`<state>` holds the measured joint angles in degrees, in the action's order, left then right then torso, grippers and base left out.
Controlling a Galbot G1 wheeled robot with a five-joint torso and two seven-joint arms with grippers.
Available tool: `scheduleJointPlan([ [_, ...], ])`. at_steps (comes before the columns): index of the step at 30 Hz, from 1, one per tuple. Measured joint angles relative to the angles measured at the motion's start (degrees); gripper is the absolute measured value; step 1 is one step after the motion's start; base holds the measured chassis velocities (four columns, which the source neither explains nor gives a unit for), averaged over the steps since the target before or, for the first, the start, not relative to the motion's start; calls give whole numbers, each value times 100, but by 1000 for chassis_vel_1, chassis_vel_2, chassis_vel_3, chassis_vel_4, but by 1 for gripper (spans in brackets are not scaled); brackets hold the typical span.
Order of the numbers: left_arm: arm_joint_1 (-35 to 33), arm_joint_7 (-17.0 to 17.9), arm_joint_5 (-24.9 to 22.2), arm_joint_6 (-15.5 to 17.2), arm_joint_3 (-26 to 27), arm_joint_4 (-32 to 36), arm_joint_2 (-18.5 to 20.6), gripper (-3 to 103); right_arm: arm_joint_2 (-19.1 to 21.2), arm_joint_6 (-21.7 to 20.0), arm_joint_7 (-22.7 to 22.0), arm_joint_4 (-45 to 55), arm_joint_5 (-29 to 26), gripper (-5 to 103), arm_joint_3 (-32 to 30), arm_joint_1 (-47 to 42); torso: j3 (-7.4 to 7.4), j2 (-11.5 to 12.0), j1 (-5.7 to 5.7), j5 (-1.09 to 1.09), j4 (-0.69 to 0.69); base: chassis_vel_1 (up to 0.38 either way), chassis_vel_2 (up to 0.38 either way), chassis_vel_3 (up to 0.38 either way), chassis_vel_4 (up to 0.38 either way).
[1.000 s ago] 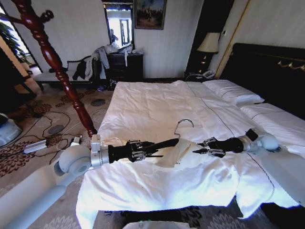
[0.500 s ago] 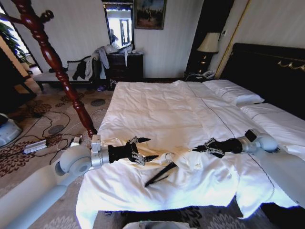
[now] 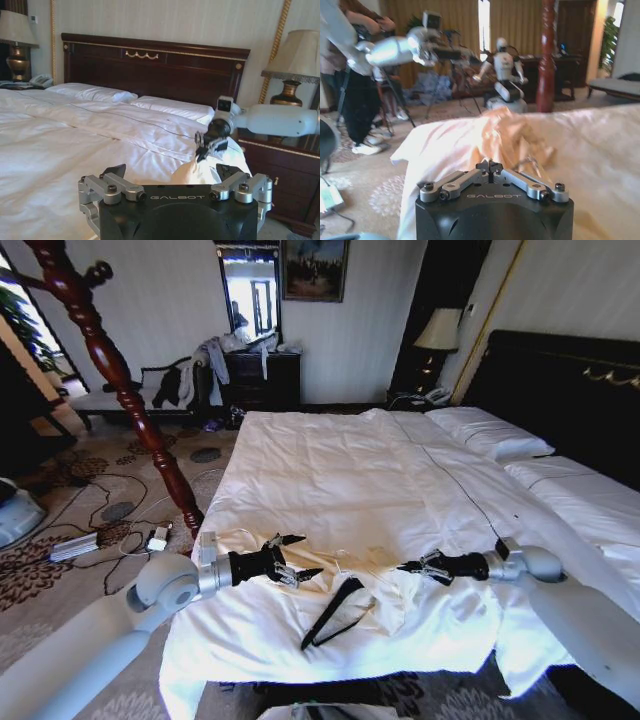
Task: Pick up the clothes from the bed and hang them on the clothes hanger.
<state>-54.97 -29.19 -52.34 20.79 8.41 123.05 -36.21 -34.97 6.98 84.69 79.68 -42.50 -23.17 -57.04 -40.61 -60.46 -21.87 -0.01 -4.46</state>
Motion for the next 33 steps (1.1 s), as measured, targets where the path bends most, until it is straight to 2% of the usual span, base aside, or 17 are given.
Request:
scheduleJointPlan([
  [2,30,39,21,-43,1,-84,-51,100,-97,54,-341,-147,189,1,64,10,0,0,0,2,0,0,0,0,0],
  [4,40,53,25,-57,8,-109,-66,100,-133,57,-433,-185,228,1,80,12,0,0,0,1,0,0,0,0,0],
  [7,93,234,45,-156,140,-332,-219,100,-331,57,-588,-417,600,16,115,23,0,0,0,1,0,0,0,0,0],
  [8,93,234,45,-156,140,-332,-219,100,-331,57,-588,-417,600,16,115,23,0,0,0,1,0,0,0,0,0],
  [9,95,373,86,-176,182,-419,-273,100,-396,58,-590,-477,777,22,115,22,0,0,0,1,0,0,0,0,0],
  [10,94,591,159,-197,202,-506,-313,100,-440,53,-591,-519,911,22,123,19,0,0,0,2,-1,0,0,0,0],
  [12,81,1286,336,-165,208,-701,-349,100,-501,-7,-595,-580,1110,32,147,8,0,0,0,1,0,0,0,0,0],
  [13,81,1286,336,-165,208,-701,-349,100,-501,-7,-595,-580,1110,32,147,8,0,0,0,1,0,0,0,0,0],
  [15,49,2185,634,-46,211,-1013,-340,100,-569,-61,-604,-643,1340,44,169,6,0,0,-1,0,0,0,0,0,0],
  [16,49,2185,634,-46,211,-1013,-340,100,-569,-61,-604,-643,1340,44,169,6,0,0,-1,0,0,0,0,0,0],
  [18,-20,2588,749,-31,295,-1291,-289,100,-607,-113,-602,-667,1489,54,198,12,0,0,-1,0,0,0,0,0,0],
  [20,-81,2775,778,-39,403,-1502,-239,100,-614,-188,-569,-652,1522,60,252,25,0,0,0,0,1,0,0,0,0],
  [22,-111,2826,786,-42,456,-1582,-216,100,-613,-246,-524,-622,1532,65,283,39,0,0,0,0,0,0,0,0,0],
  [25,-197,2870,789,-64,578,-1676,-183,100,-552,-574,-466,-473,1562,82,413,107,0,0,0,0,1,0,0,0,0],
  [28,-234,2870,788,-78,618,-1671,-191,100,-517,-806,-458,-422,1571,86,490,145,0,0,0,0,0,0,0,0,0],
  [31,-290,2892,784,-91,671,-1542,-249,100,-479,-1298,-353,-396,1672,99,599,216,0,0,-1,0,0,0,0,0,0],
  [33,-302,2909,777,-91,679,-1489,-260,100,-479,-1402,-309,-422,1710,100,623,235,0,0,0,1,0,0,0,0,0],
])
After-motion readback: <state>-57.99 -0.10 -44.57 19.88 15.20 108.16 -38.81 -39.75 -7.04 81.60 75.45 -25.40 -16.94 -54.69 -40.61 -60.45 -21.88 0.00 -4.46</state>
